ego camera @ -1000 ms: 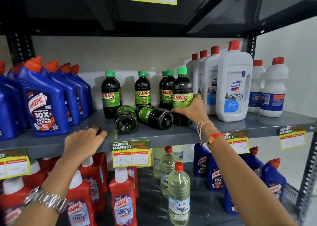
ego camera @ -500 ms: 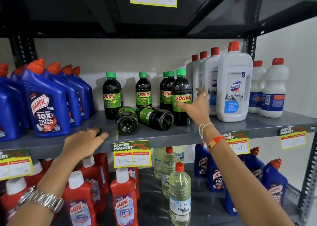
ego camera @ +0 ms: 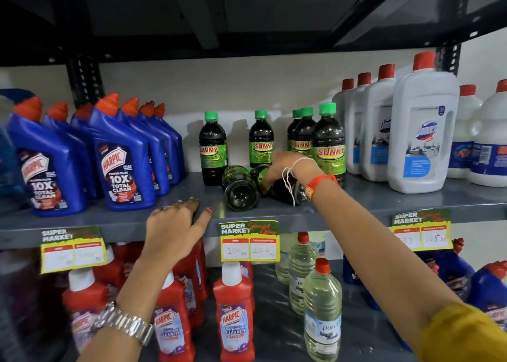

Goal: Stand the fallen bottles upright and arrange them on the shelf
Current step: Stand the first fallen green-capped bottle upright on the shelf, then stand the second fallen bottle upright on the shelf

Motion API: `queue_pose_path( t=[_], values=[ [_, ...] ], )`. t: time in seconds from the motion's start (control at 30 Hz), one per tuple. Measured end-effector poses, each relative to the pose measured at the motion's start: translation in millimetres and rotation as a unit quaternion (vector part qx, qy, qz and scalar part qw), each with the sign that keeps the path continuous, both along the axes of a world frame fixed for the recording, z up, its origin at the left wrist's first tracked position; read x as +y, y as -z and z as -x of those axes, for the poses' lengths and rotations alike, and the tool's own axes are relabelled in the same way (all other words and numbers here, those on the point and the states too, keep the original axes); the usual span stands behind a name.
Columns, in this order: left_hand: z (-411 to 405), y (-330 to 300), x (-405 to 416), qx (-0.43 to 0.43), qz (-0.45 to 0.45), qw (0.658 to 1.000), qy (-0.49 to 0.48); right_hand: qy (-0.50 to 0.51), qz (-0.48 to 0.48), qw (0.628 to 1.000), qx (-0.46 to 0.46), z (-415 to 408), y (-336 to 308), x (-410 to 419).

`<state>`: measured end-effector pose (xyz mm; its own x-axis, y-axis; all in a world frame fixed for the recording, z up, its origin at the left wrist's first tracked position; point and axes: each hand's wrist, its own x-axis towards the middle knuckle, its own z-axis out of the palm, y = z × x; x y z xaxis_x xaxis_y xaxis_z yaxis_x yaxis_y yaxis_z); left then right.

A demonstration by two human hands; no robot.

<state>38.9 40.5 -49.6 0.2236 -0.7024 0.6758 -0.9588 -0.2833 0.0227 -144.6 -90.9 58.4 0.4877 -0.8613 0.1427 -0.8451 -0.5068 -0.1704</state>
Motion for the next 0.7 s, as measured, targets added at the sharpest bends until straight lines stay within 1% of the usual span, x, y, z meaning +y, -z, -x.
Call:
queue_pose_path(
  t=[0.07,0.13,0.3,0.37,0.4,0.47,0.53,0.63,0.7],
  values=[
    [1,0,1,0.001,0.008,1.000,-0.003,0.019,0.001,0.999,0.029,-6,5,-6],
    [1,0,1,-0.002,0.013,1.000,-0.007,0.039,0.014,0.999,0.023,-9,9,-8],
    [1,1,1,-0.005,0.025,1.000,-0.006,0.059,0.035,0.995,-0.073,-7,11,-12],
    [3,1,2,-0.005,0.028,1.000,-0.004,0.055,0.057,0.985,-0.151,-2,11,-14],
    [3,0,2,-0.005,0.029,1.000,-0.003,0.051,0.067,0.974,-0.210,0,10,-15],
    [3,0,2,-0.005,0.030,1.000,-0.002,0.045,0.069,0.937,-0.339,3,7,-15],
    [3,0,1,-0.007,0.037,0.999,-0.003,0.034,0.058,0.900,-0.431,5,1,-14],
    [2,0,1,-0.008,0.035,0.999,-0.007,0.020,0.054,0.860,-0.507,6,-2,-15],
    [3,0,1,-0.006,0.035,0.999,-0.009,0.019,0.042,0.853,-0.519,6,3,-14]
  ],
)
